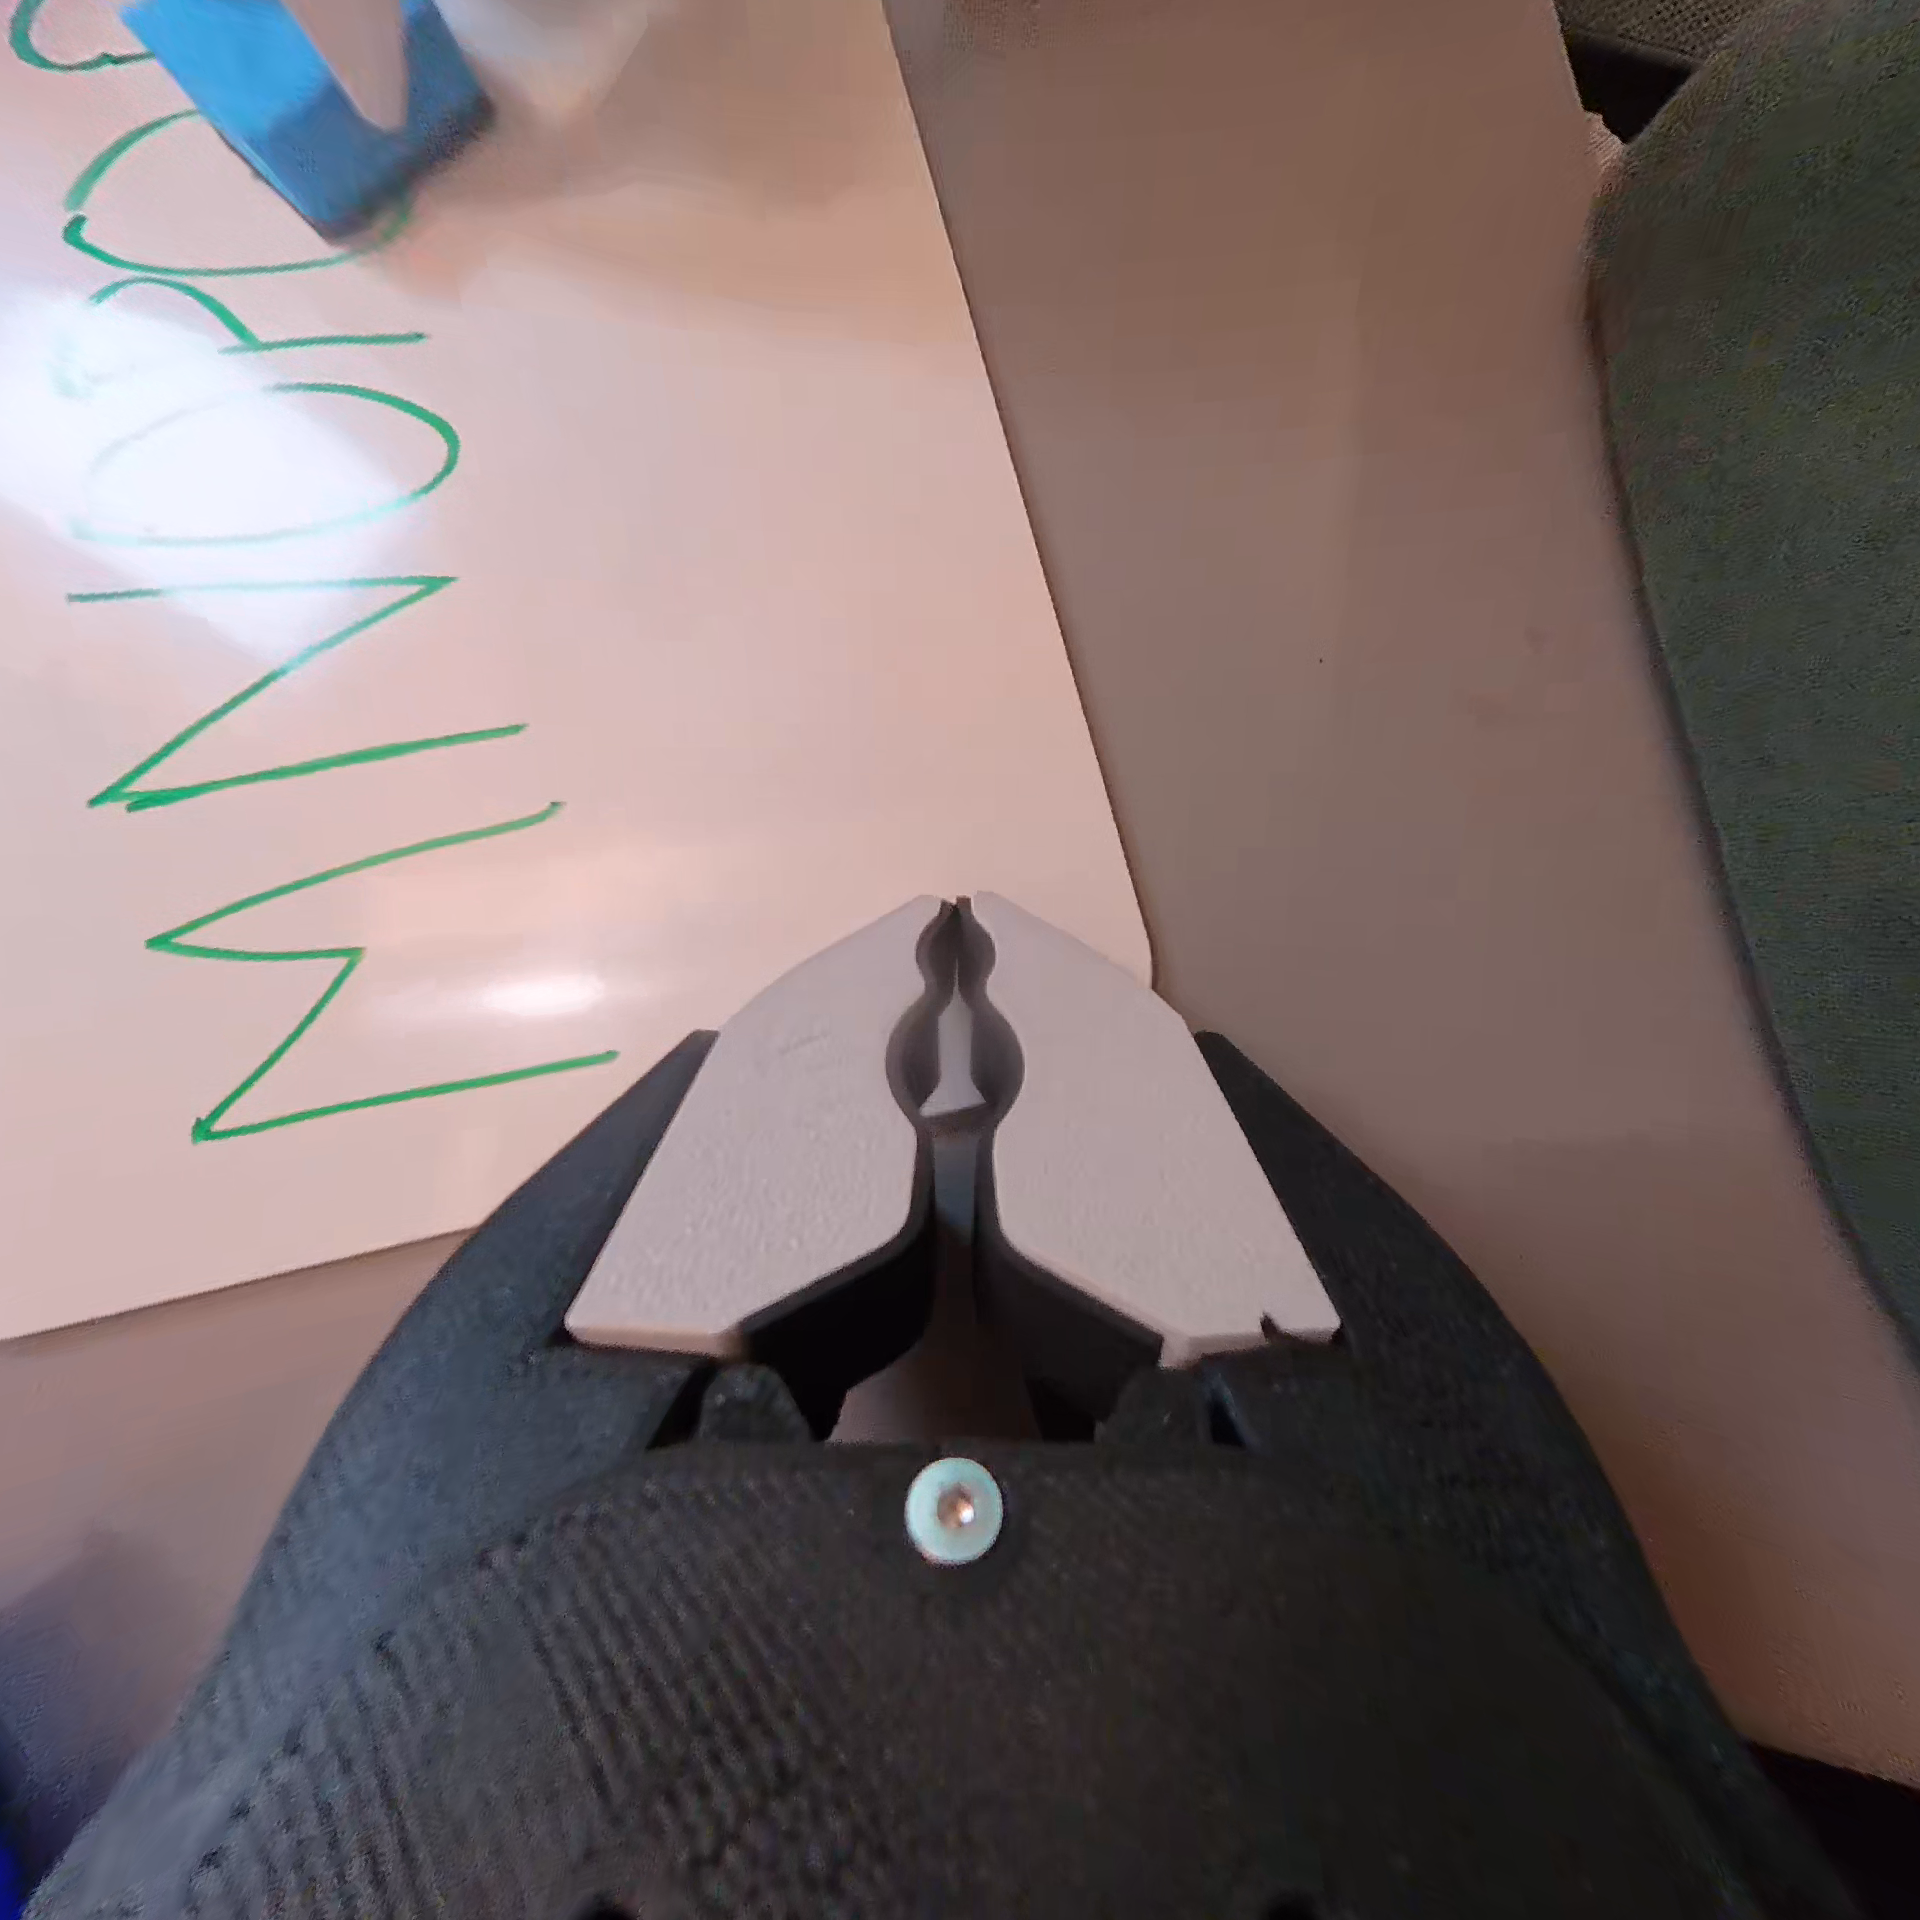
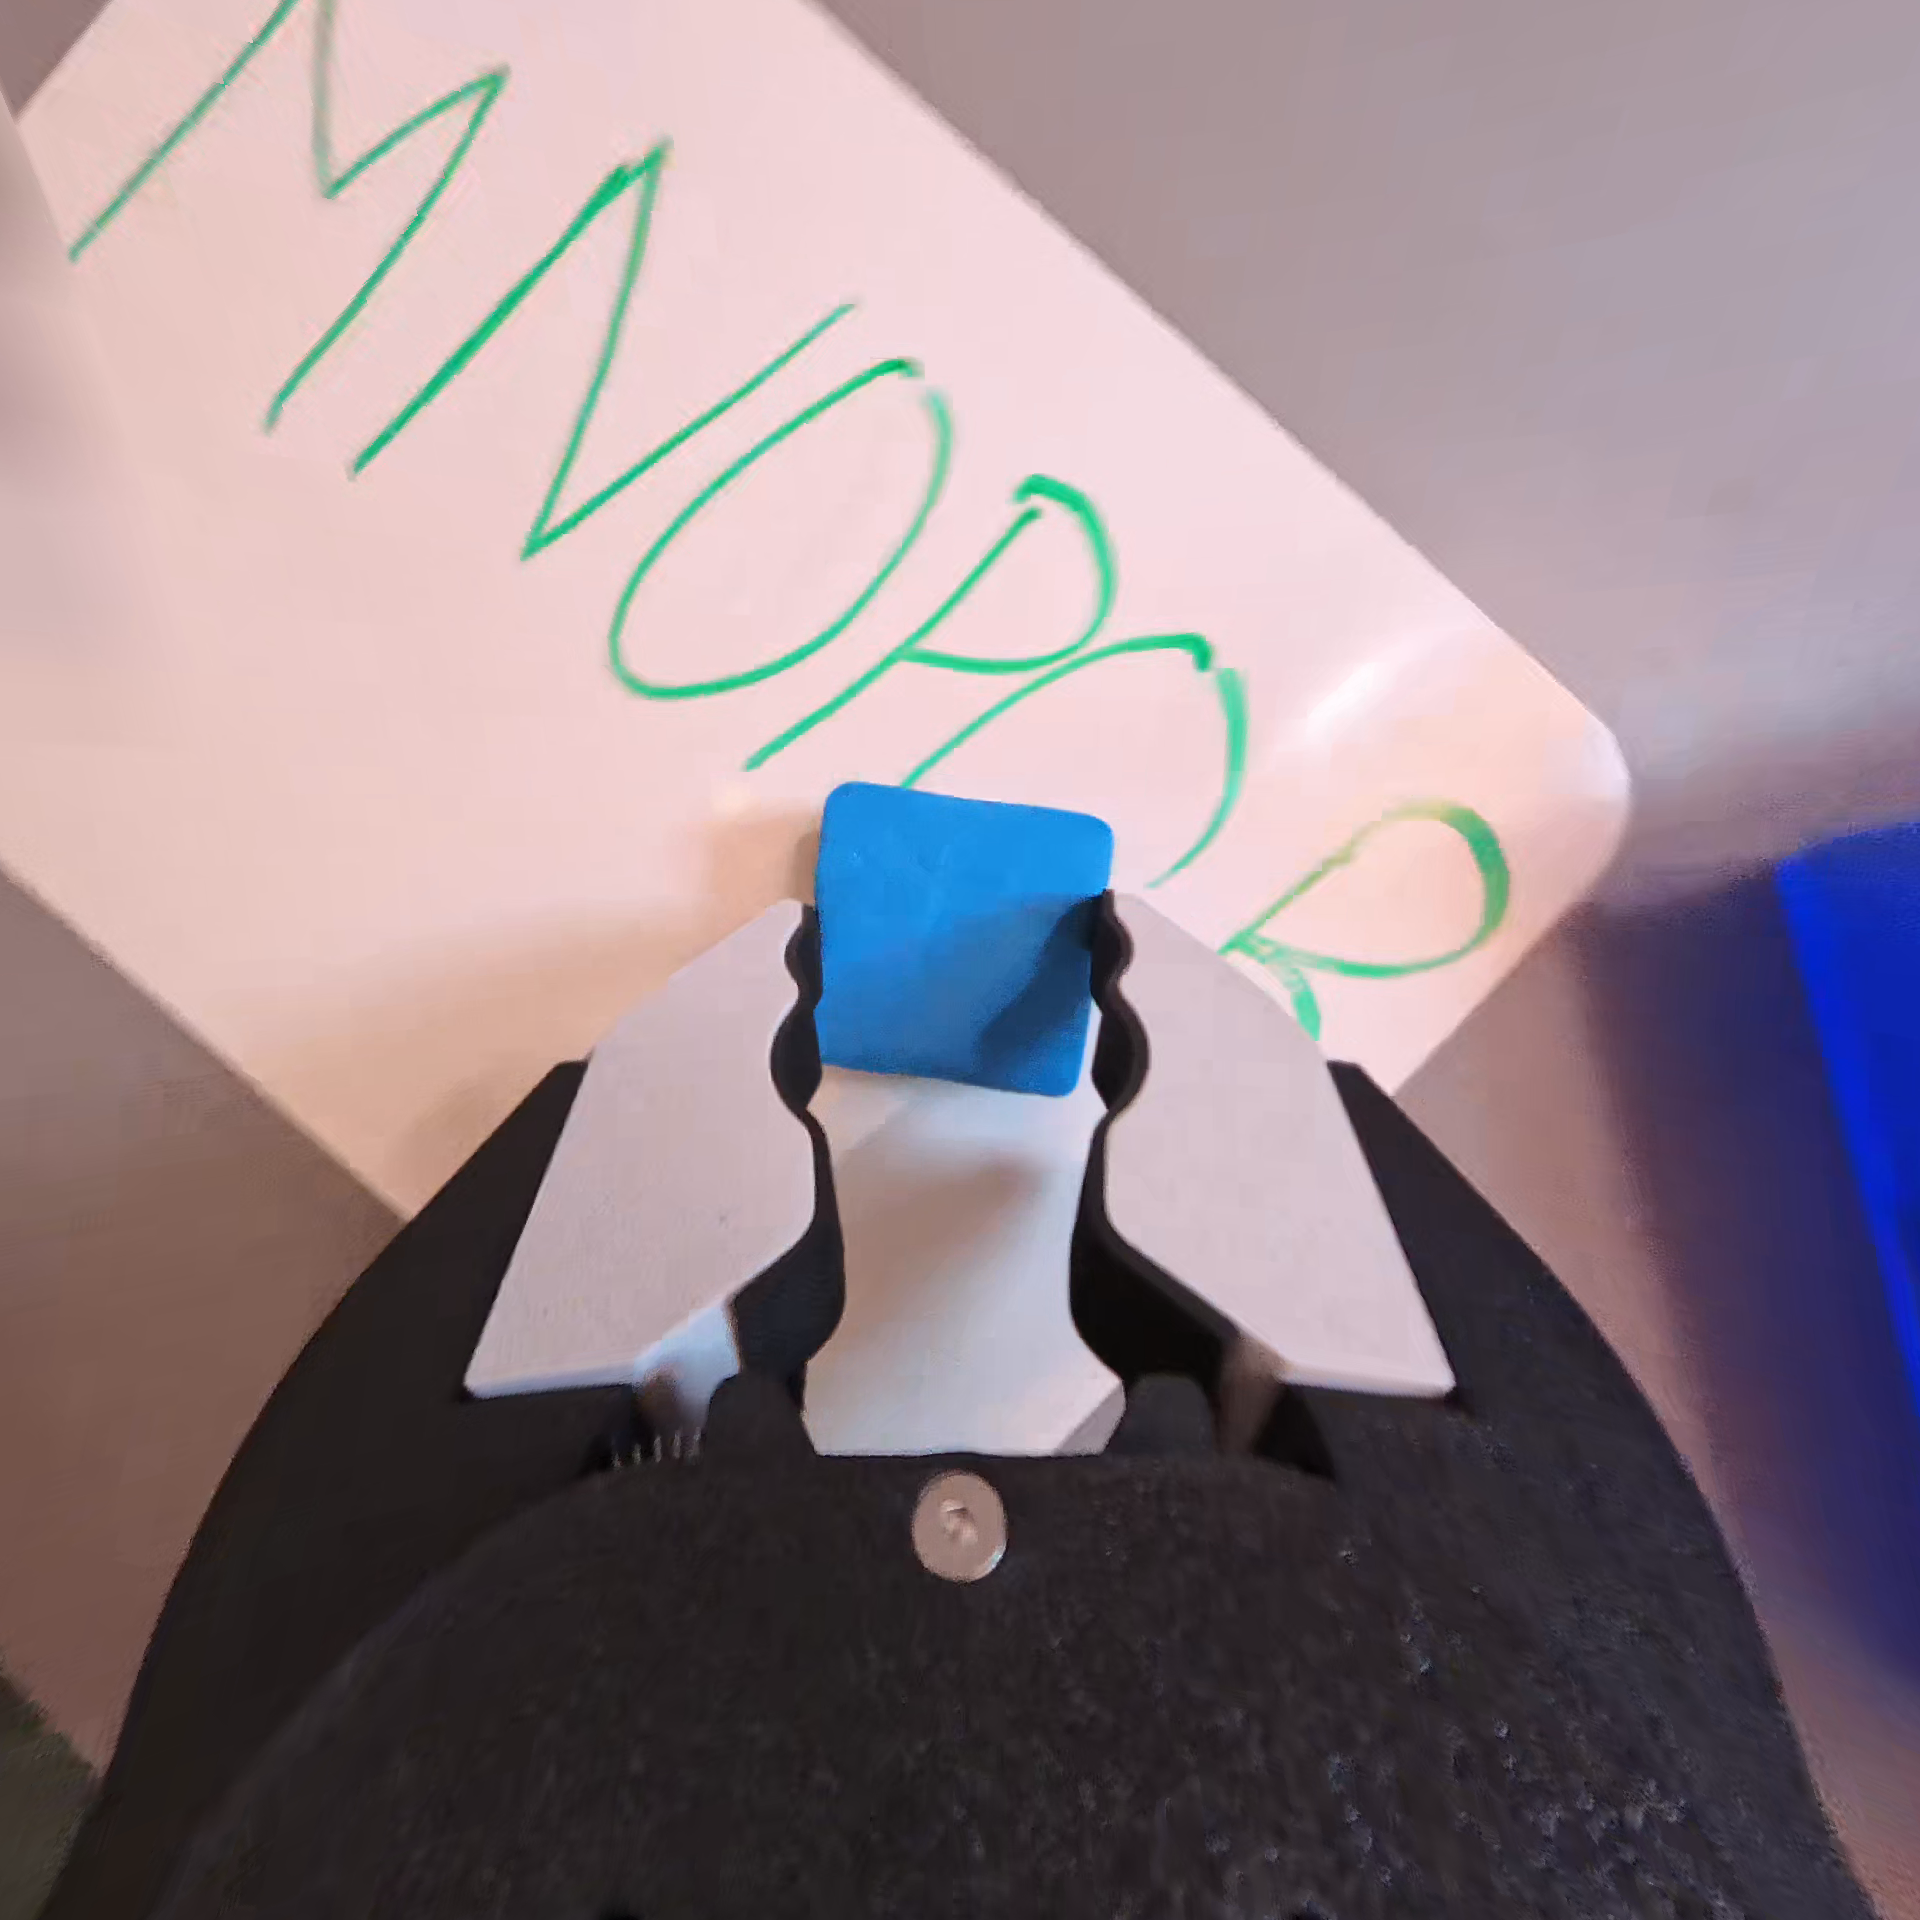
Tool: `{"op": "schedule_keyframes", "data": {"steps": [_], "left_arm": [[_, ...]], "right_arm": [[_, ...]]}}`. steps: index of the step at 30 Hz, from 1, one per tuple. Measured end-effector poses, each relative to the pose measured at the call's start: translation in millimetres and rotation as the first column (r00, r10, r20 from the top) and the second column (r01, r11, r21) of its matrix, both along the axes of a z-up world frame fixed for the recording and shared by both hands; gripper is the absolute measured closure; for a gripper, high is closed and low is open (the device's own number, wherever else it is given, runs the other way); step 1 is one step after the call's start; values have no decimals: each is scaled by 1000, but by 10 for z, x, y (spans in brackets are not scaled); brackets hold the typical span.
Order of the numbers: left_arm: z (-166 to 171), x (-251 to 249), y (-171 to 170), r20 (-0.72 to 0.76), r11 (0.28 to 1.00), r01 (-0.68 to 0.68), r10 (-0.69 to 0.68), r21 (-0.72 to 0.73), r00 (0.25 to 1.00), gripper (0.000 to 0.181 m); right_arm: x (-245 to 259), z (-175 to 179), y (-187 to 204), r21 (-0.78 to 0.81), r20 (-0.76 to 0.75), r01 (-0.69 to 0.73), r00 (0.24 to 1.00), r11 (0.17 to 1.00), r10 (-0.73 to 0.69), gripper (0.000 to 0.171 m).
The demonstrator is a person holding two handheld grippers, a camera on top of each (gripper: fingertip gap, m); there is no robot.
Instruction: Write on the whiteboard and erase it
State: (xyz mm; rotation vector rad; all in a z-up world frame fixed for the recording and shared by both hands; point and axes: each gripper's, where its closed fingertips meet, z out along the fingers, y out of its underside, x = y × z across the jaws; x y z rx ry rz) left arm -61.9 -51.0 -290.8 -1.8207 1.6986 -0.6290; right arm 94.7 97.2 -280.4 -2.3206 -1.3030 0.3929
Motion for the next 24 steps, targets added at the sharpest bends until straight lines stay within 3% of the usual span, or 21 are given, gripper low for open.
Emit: {"op": "schedule_keyframes", "data": {"steps": [3,6,8,10,13,16,18,22,24], "left_arm": [[-1,-10,-11,-3,1000,8,-8,-3,1000,181],[-2,-6,-9,-1,1000,9,-9,4,1000,181],[-3,-6,-9,-1,1000,9,-9,6,1000,181],[-4,-7,-9,-7,1000,7,-7,6,1000,181],[-5,-10,-11,-13,1000,5,-5,15,1000,181],[-6,-12,-13,-19,1000,-3,4,9,1000,181],[-8,-11,-24,-26,1000,-3,3,2,1000,181],[-8,9,-44,-30,1000,-4,4,-7,1000,181],[-8,7,-47,-25,1000,-3,2,-7,1000,181]], "right_arm": [[120,0,-229,-47,58,-54,997,997,57,121],[484,3,186,-57,44,125,992,991,-122,120],[459,5,334,-55,15,166,986,985,-165,120],[257,-3,185,-11,13,72,997,997,-72,120],[274,5,-217,-78,29,-28,999,997,30,120],[622,-1,9,-49,64,83,995,995,-80,120],[587,0,186,-34,32,133,991,991,-132,120],[253,-2,-267,-47,27,-49,998,998,50,120],[426,6,-359,-94,17,-37,999,995,39,120]]}}
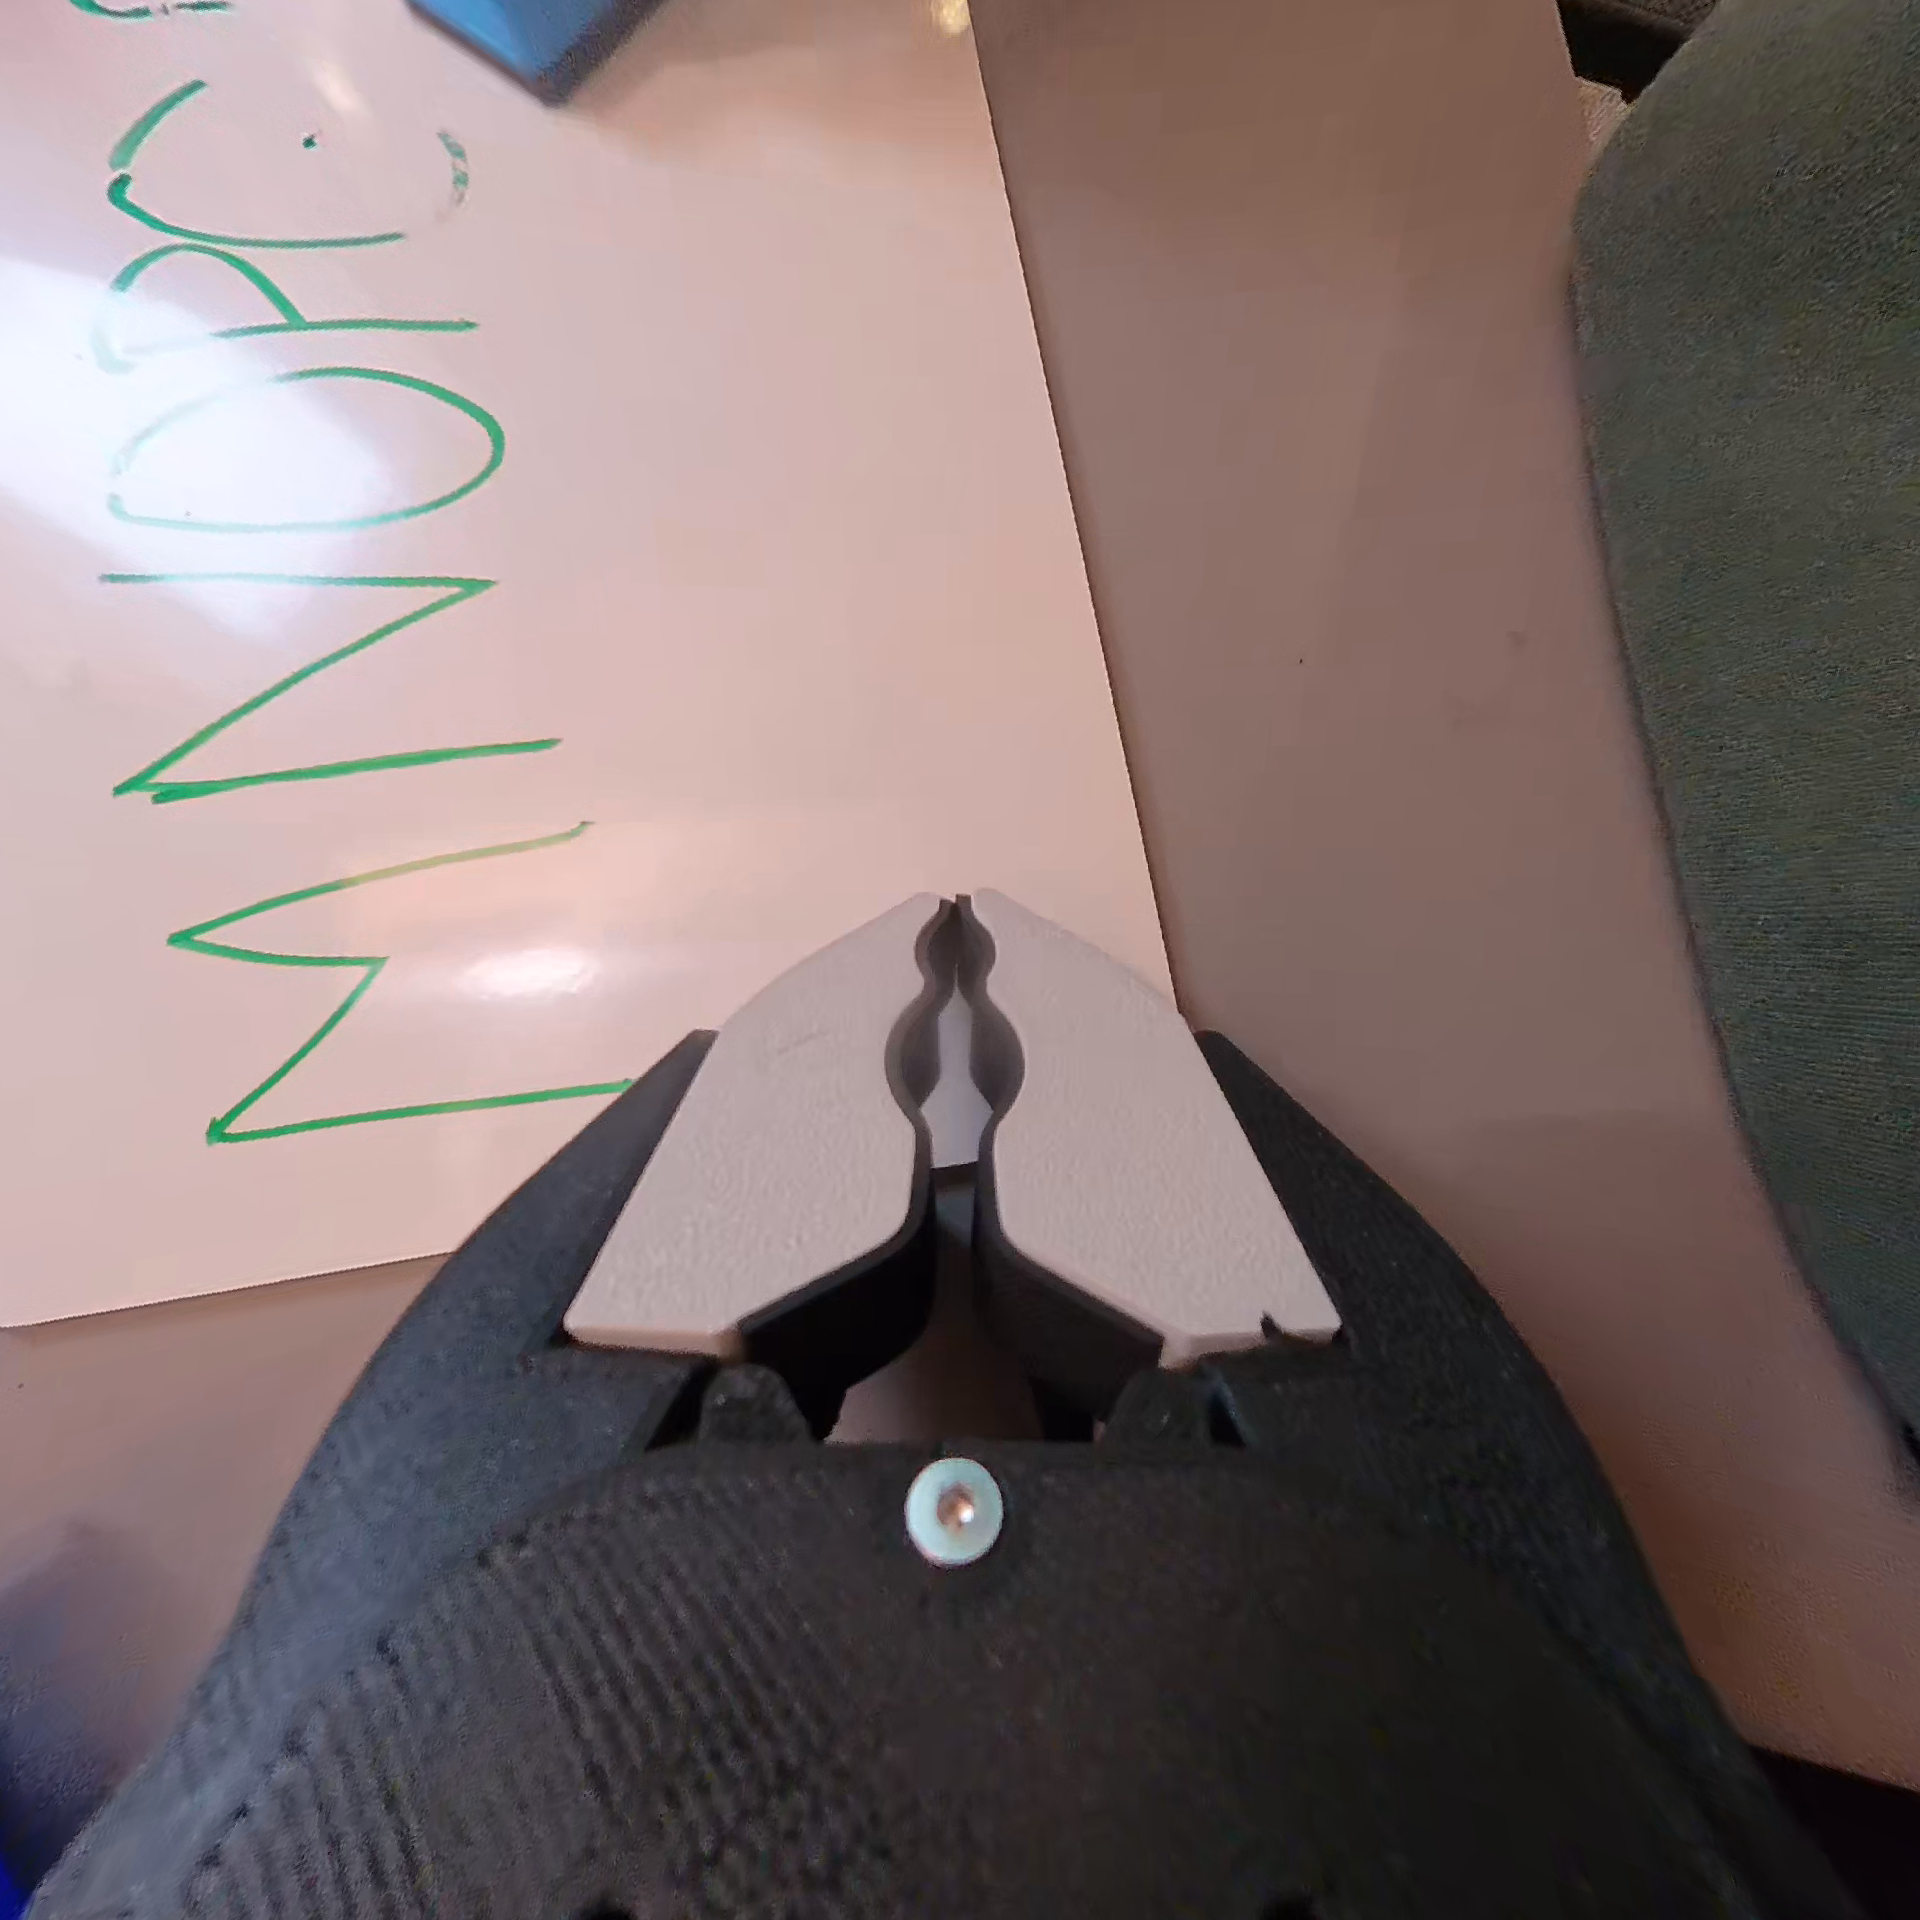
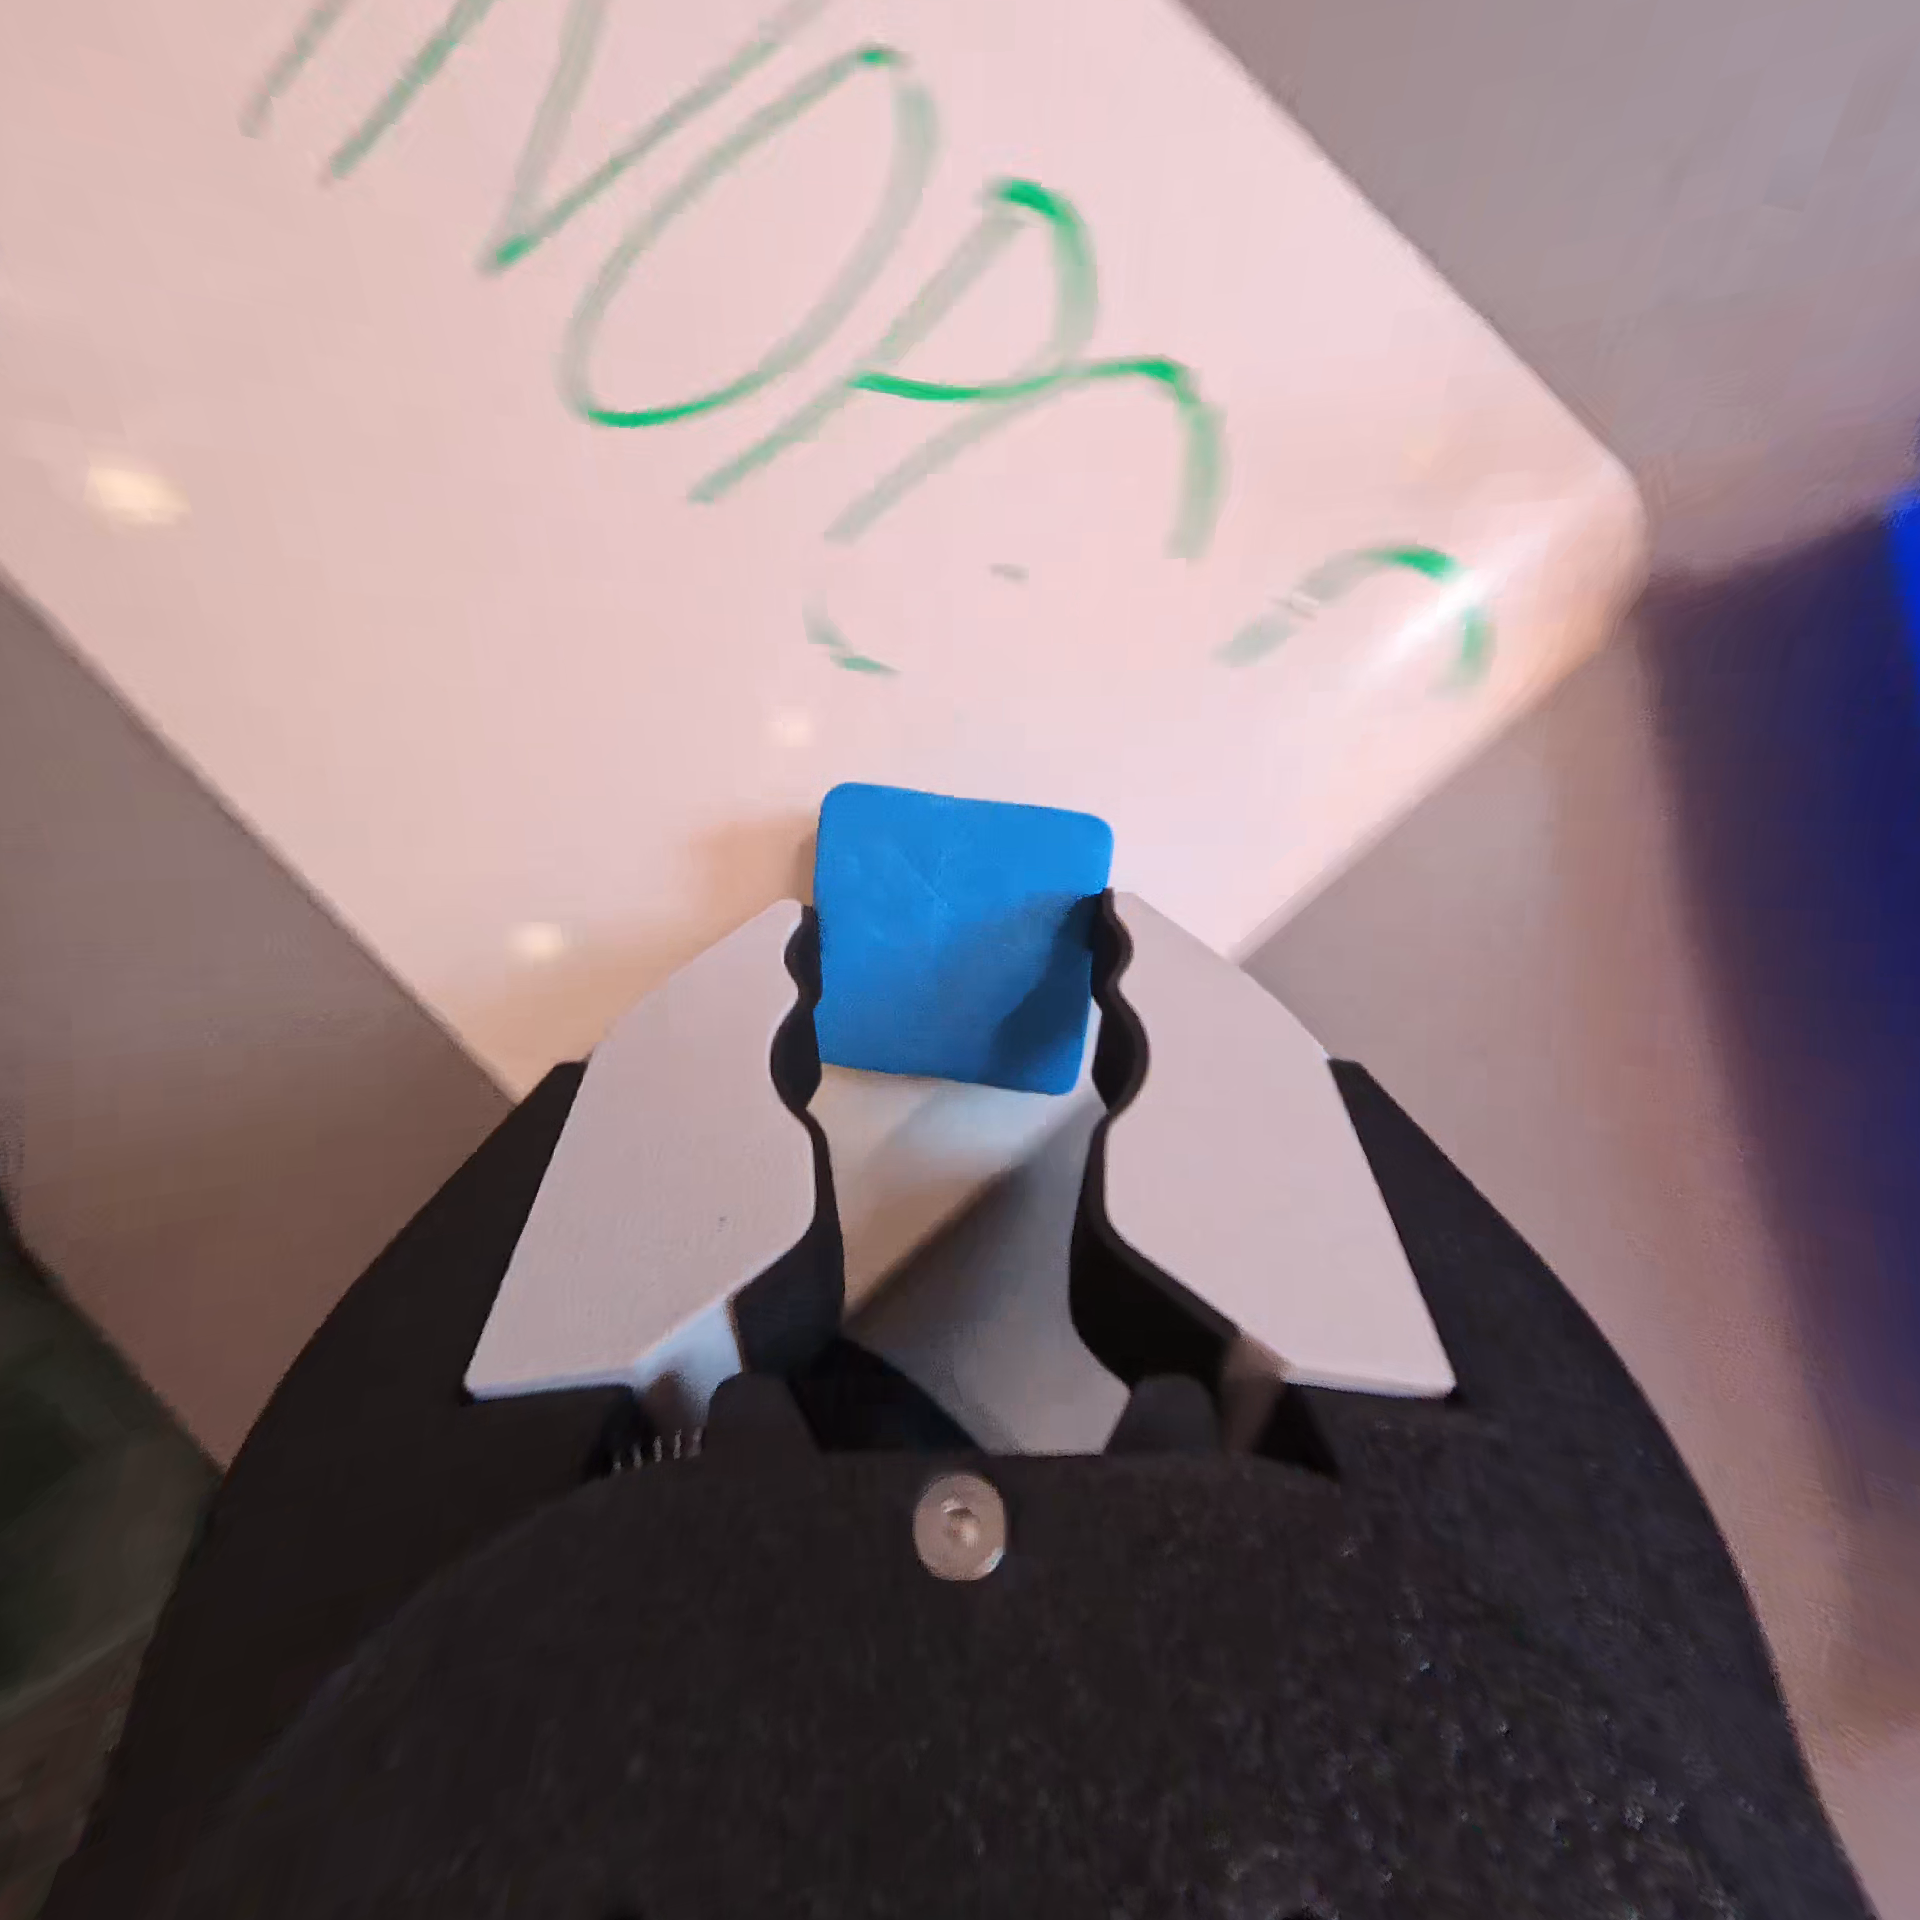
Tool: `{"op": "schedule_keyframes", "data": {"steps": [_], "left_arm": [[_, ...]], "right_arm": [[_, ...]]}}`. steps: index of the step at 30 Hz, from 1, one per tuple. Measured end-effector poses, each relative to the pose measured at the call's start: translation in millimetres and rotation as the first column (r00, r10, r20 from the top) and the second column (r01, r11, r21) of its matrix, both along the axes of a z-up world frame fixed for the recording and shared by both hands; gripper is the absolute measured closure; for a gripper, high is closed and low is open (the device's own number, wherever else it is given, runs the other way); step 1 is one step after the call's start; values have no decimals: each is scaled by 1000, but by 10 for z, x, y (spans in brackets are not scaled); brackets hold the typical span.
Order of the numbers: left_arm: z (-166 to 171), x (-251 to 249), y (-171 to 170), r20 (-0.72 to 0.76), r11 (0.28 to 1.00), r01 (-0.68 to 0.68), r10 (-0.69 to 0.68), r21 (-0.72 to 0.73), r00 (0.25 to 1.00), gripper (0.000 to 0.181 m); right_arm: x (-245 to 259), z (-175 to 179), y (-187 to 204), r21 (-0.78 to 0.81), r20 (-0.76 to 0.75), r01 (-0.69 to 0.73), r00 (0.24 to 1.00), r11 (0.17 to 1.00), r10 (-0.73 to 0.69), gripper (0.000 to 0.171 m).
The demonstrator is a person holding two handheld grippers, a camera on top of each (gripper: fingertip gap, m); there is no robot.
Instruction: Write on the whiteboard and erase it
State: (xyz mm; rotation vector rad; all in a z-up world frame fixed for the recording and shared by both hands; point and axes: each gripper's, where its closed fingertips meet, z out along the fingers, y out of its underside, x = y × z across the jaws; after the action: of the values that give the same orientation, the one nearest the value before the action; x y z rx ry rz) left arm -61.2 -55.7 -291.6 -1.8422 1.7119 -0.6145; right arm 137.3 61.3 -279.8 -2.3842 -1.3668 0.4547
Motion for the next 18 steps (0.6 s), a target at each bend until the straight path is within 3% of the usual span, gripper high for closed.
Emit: {"op": "schedule_keyframes", "data": {"steps": [2,4,7,9,14,18], "left_arm": [[0,1,-4,2,1000,5,-5,3,1000,181],[1,9,-11,3,1000,12,-12,6,1000,181],[0,12,-12,3,1000,16,-16,3,1000,181],[-1,14,-10,-1,1000,12,-12,8,1000,181],[0,16,-12,2,1000,17,-17,16,1000,181],[-1,14,-15,6,1000,24,-24,18,1000,181]], "right_arm": [[275,-3,317,21,3,138,990,990,-138,121],[230,-7,524,65,-1,165,986,984,-165,120],[-175,-7,188,68,-28,5,1000,998,-3,120],[-119,-5,1,33,-4,-46,999,998,46,121],[100,-7,883,84,-10,182,983,980,-182,120],[-217,-9,538,70,-40,48,998,996,-46,120]]}}
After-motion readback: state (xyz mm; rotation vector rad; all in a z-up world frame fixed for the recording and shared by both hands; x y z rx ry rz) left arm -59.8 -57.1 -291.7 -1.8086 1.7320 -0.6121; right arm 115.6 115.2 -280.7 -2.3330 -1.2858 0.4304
